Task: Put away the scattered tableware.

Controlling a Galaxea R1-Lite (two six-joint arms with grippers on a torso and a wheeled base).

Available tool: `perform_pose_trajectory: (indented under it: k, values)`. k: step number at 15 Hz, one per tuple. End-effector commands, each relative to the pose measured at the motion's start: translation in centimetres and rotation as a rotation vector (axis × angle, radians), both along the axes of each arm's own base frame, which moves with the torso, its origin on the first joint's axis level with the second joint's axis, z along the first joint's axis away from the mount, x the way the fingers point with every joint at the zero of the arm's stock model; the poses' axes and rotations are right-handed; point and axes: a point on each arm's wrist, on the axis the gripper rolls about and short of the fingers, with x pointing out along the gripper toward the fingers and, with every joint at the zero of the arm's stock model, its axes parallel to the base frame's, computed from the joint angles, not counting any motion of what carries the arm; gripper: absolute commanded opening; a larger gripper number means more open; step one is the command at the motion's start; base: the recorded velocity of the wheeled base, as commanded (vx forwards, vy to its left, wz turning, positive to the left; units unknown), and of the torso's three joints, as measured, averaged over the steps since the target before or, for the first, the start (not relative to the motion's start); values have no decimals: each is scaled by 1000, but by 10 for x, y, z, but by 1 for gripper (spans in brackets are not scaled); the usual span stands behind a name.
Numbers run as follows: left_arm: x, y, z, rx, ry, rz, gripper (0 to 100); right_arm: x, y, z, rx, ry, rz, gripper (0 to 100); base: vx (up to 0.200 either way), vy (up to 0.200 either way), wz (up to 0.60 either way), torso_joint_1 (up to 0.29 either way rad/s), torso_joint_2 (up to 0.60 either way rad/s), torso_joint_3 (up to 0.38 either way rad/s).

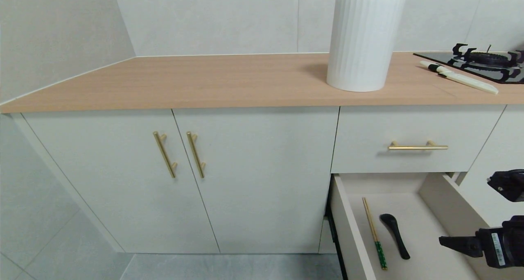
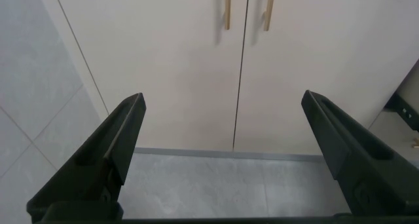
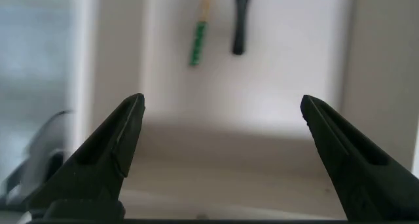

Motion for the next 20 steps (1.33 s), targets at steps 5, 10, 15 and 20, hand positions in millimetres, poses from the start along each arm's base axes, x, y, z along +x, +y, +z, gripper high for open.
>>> perform_pose_trajectory:
  k: [5,10,15,20]
  values:
    - [0,0,0,-5,-1,1,100,-27,-1,-5,2,-15,24,100,-120,0,0,1,1,0]
    - [0,0,0,-5,-1,1,100,-44,-4,-13,-2,-1,25,100,-200,0,0,0,1,4]
    - [0,0,0,-5,-1,1,100,-48,1,-20,-16,113,77,100,0,0,0,0,0,0]
    - [0,0,0,-5,-1,1,100,-38,14,-43,-73,343,164,100,0,0,0,0,0,0]
